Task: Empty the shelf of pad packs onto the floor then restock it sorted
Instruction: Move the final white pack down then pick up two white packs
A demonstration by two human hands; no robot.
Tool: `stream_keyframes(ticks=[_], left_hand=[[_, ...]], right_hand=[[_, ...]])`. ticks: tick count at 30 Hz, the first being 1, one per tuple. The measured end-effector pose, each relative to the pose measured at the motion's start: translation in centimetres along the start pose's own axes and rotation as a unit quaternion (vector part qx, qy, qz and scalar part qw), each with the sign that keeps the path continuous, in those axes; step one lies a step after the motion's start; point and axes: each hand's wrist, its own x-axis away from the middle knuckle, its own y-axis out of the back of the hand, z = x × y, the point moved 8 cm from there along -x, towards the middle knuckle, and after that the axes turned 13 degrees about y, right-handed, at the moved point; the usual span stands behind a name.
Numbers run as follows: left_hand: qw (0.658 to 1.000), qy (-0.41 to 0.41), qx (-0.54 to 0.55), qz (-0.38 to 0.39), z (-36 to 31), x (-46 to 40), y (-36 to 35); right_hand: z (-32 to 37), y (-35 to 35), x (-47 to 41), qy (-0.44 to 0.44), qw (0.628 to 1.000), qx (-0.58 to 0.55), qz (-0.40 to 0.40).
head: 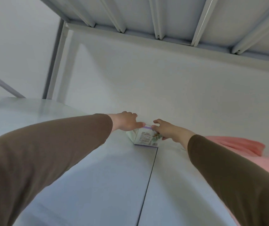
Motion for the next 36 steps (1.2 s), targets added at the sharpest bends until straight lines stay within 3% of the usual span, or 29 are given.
stream_keyframes(ticks=[6, 11, 15, 22, 27, 36], left_hand=[[0.999, -0.026, -0.001, 0.026, -0.3, 0.5, -0.2], [0.998, -0.058, 0.0, 0.026, 0.1, 2.0, 0.8], [0.997, -0.067, 0.007, 0.032, 0.9, 3.3, 1.5], [0.997, -0.065, -0.009, 0.043, 3.8, 6.7, 3.1], [0.995, -0.071, -0.014, 0.065, 7.3, 9.5, 4.2], [0.987, -0.13, -0.003, 0.096, 14.6, 16.2, 6.3]], right_hand=[[-0.8, 0.5, 1.0, -0.008, 0.992, -0.098, 0.085], [0.3, 1.1, 2.8, -0.006, 0.988, -0.093, 0.126], [1.3, 1.0, 3.7, -0.005, 0.993, -0.055, 0.109], [4.6, -0.9, 6.7, 0.005, 0.985, -0.145, 0.092], [9.2, -2.7, 10.0, 0.012, 0.986, -0.127, 0.106], [18.4, -6.0, 17.7, -0.023, 0.989, -0.148, 0.004]])
